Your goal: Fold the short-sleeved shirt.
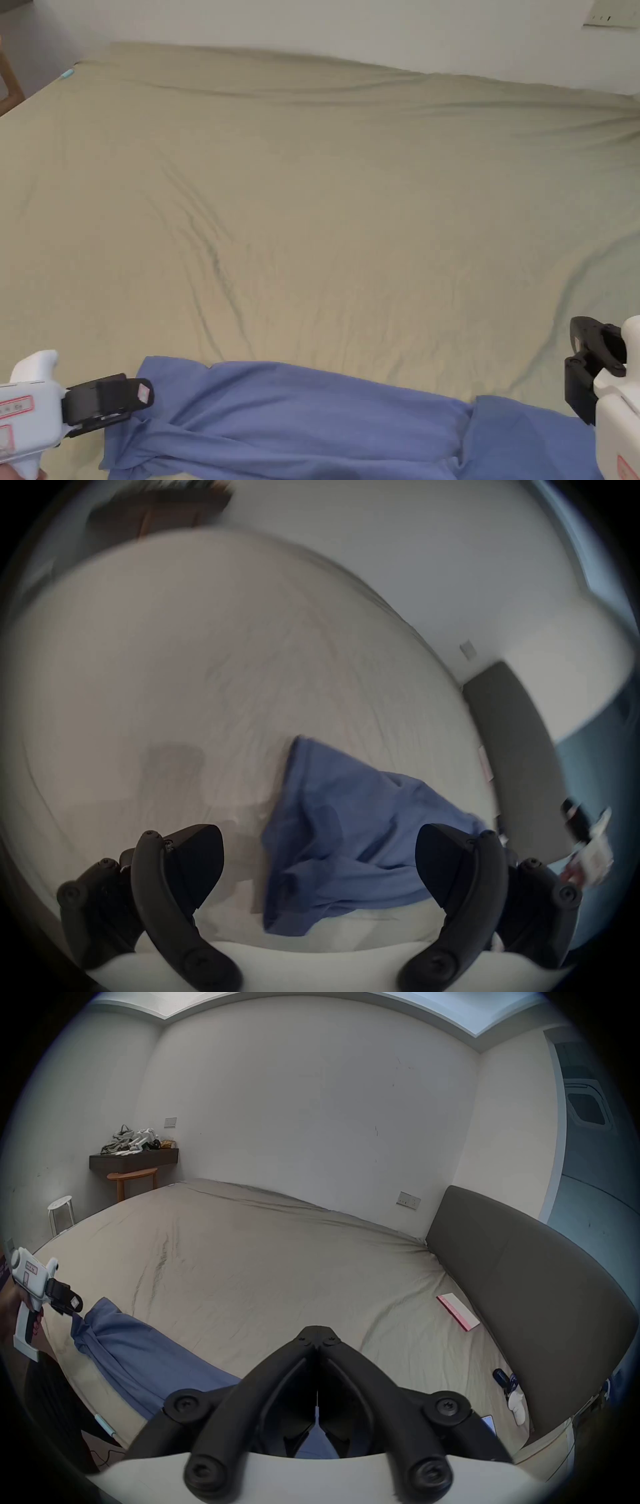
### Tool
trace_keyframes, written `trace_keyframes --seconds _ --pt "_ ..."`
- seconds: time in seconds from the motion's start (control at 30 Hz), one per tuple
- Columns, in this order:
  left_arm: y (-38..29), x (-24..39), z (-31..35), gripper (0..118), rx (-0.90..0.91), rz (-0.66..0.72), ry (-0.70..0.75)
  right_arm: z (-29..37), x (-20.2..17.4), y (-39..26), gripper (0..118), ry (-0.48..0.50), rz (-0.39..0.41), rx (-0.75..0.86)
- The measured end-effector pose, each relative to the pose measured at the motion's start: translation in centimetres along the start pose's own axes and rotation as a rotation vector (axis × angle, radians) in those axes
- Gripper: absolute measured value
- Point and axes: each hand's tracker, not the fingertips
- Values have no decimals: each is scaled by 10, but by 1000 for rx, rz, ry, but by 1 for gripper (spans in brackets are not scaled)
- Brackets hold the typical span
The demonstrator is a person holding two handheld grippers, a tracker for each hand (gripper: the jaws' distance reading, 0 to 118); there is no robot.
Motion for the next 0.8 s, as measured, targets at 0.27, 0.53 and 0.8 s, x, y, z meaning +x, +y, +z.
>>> trace_keyframes --seconds 0.27,0.53,0.8 --pt "-8 -14 -6 111 -45 130 -187 1 -14 4 2 47 -11 -19" --pt "-24 24 -42 47 -110 252 -376 1 -26 11 2 87 -8 -12" --pt "-38 51 -47 6 -96 159 -191 10 -22 15 2 88 2 7"
